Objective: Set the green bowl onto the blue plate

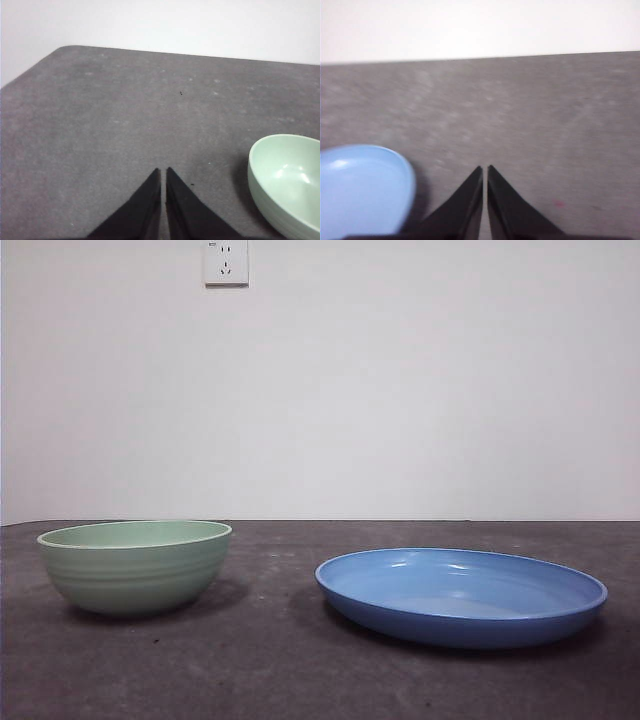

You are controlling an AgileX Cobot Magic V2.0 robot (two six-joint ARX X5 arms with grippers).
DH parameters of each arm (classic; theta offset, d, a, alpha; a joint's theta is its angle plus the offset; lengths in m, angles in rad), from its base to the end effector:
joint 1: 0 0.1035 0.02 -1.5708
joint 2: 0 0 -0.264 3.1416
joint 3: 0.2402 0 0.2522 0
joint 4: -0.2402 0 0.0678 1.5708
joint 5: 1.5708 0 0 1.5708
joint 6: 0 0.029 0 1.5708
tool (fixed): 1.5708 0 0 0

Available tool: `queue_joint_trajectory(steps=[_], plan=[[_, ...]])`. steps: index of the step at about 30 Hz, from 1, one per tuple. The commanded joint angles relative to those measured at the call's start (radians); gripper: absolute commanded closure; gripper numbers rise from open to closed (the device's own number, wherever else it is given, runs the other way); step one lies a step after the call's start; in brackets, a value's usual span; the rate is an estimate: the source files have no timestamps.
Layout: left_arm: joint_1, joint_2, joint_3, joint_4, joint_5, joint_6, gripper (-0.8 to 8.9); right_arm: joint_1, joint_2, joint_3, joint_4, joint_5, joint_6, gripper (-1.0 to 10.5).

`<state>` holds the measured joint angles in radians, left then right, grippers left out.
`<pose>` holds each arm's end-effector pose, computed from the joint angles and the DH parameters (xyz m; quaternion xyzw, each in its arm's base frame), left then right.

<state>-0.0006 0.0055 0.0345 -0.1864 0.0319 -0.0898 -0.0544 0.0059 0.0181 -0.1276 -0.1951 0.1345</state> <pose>0.0947 -0.0010 0.1569 -0.0460 0.0793 -0.0127 0.9957 0.0960 0.0004 0.1570 0.0741 0.0618 0.0662 0.9931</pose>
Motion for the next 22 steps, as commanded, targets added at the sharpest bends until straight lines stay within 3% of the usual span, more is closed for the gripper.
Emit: queue_joint_trajectory(steps=[1, 5, 8, 14, 22], plan=[[-0.010, 0.006, 0.035, -0.022, 0.002, -0.081, 7.96, 0.002, -0.002, 0.035, 0.016, -0.050, 0.151, 9.4], [-0.022, 0.035, 0.117, -0.037, 0.005, -0.136, 7.96, 0.018, -0.001, 0.111, -0.040, -0.094, 0.265, 9.4], [-0.035, 0.087, 0.210, -0.084, 0.025, -0.139, 7.96, 0.031, 0.014, 0.195, -0.110, -0.093, 0.304, 9.4], [-0.063, 0.241, 0.412, -0.162, 0.058, -0.169, 7.96, 0.046, 0.089, 0.397, -0.249, -0.108, 0.294, 9.4], [-0.074, 0.463, 0.672, -0.240, 0.148, -0.134, 7.96, 0.047, 0.236, 0.651, -0.348, -0.211, 0.253, 9.4]])
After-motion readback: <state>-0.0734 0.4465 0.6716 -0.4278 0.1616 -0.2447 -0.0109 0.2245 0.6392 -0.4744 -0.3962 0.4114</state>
